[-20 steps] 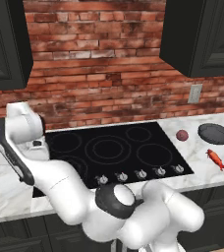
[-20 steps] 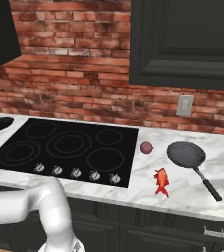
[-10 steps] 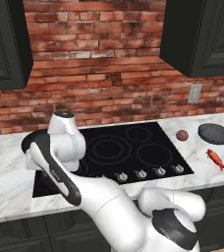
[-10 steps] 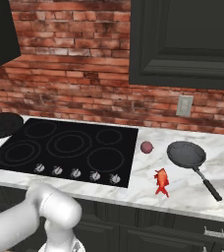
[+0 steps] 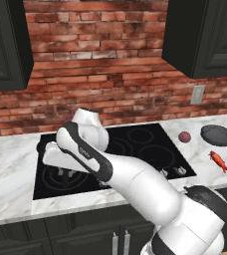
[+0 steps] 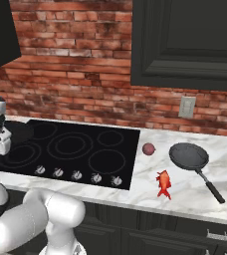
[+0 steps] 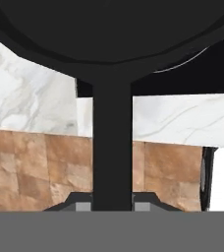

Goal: Place both pans onto different burners. Then place the onion and the fish on different pans.

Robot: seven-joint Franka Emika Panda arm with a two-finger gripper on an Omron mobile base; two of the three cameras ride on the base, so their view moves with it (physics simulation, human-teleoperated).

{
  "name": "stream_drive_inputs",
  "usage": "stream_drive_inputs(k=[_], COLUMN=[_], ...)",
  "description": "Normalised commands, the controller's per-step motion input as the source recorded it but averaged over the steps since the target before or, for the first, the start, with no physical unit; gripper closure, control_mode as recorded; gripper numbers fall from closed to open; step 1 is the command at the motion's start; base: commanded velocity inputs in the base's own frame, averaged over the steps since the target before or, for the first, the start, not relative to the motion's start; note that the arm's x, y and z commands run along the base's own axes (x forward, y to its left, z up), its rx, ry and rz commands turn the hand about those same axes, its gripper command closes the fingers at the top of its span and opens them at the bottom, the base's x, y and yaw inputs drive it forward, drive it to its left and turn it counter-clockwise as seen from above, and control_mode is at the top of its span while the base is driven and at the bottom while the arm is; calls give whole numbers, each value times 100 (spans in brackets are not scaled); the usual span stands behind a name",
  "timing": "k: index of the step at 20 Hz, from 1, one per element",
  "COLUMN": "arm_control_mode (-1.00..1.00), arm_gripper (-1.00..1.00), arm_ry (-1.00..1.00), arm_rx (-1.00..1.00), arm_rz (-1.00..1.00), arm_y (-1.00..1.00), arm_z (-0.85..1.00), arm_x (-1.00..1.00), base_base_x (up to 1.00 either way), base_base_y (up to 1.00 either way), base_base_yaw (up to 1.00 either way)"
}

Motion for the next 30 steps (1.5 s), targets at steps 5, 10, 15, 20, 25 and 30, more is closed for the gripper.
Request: stream_drive_inputs(k=[5, 10, 15, 20, 25, 30], arm_control_mode=[-100, -100, -100, -100, -100, -100], arm_gripper=[100, 100, 100, 100, 100, 100], arm_ry=[30, 9, 6, 0, 0, 2], arm_rx=[0, -1, -4, -7, -13, -12], arm_rz=[0, 0, 0, -1, -3, -2], arm_y=[-10, -5, 0, 0, 0, 0], arm_z=[0, 0, -13, -32, -32, -37], arm_x=[30, 6, 0, 0, 0, 2], base_base_x=[0, 0, 0, 0, 0, 0], base_base_y=[0, 0, 0, 0, 0, 0], base_base_yaw=[0, 0, 0, 0, 0, 0])
